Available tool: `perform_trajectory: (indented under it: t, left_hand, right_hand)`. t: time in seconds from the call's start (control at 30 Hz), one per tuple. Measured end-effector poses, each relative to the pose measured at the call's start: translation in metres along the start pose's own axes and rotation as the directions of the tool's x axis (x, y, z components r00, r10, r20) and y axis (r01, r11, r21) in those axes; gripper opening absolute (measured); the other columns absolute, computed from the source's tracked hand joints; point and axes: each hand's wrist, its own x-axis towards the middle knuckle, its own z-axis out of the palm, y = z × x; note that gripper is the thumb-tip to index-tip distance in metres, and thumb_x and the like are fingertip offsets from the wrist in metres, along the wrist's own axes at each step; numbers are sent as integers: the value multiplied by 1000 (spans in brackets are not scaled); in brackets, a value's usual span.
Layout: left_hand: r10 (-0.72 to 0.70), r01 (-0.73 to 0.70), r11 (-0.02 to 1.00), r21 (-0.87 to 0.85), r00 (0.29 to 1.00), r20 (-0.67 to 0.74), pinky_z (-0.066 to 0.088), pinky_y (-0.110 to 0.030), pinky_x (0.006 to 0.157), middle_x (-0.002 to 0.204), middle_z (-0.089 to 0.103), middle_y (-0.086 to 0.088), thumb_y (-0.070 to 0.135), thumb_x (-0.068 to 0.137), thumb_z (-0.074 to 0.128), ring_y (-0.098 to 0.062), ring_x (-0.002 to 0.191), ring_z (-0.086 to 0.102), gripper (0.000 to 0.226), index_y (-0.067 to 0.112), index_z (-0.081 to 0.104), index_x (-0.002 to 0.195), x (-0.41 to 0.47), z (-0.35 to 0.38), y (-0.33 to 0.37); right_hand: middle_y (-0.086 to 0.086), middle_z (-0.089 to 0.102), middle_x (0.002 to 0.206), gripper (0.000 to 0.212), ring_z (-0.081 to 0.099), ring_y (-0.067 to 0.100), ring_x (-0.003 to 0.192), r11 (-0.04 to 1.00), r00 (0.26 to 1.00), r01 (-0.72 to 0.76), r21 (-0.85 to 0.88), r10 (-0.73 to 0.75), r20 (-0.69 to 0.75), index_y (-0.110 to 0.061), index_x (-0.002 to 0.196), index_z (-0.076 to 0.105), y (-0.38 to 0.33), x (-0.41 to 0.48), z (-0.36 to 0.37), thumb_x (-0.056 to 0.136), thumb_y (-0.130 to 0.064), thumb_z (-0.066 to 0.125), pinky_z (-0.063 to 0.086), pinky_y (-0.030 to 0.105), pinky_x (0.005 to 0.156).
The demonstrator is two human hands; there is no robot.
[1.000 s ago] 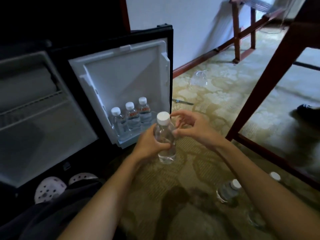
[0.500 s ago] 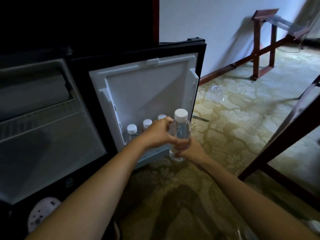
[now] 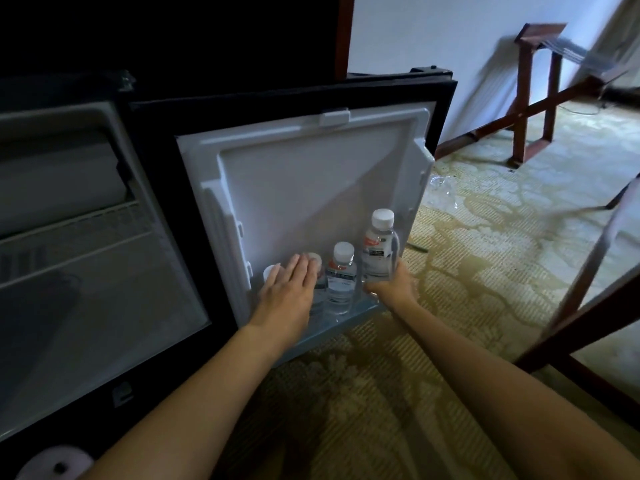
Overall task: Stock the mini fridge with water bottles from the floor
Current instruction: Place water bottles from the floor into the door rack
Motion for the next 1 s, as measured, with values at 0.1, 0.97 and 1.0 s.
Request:
perform_trajectory:
  t: [0.1,0.97,1.0]
  left_hand:
    - [-5,5,1000,-12,1000,-20,1,-39,119,159,-5,-9,10,93,37,-24,148,-4,69,7,-5,148,2,0,0]
    - [-83,99,986,-133,990,118,2,-38,120,159,-12,-10,18,91,47,-24,147,-8,80,7,-8,148,1,-11,11]
    - [-89,107,985,-133,986,139,3,-39,121,158,-12,-10,19,91,47,-24,147,-9,80,7,-8,148,-1,-14,13]
  right_hand:
    - [9,61,112,66,58,29,106,999,999,-35,-24,34,-29,-17,115,47,3,8,11,58,-8,81,51,50,91]
    - [19,48,132,69,49,33,120,931,977,-29,-364,102,185,0,137,25,-15,-2,-7,84,-18,65,46,40,96]
    - [19,50,128,63,53,32,115,932,981,-23,-361,90,170,-1,135,29,-15,-7,-10,85,-16,63,48,39,92]
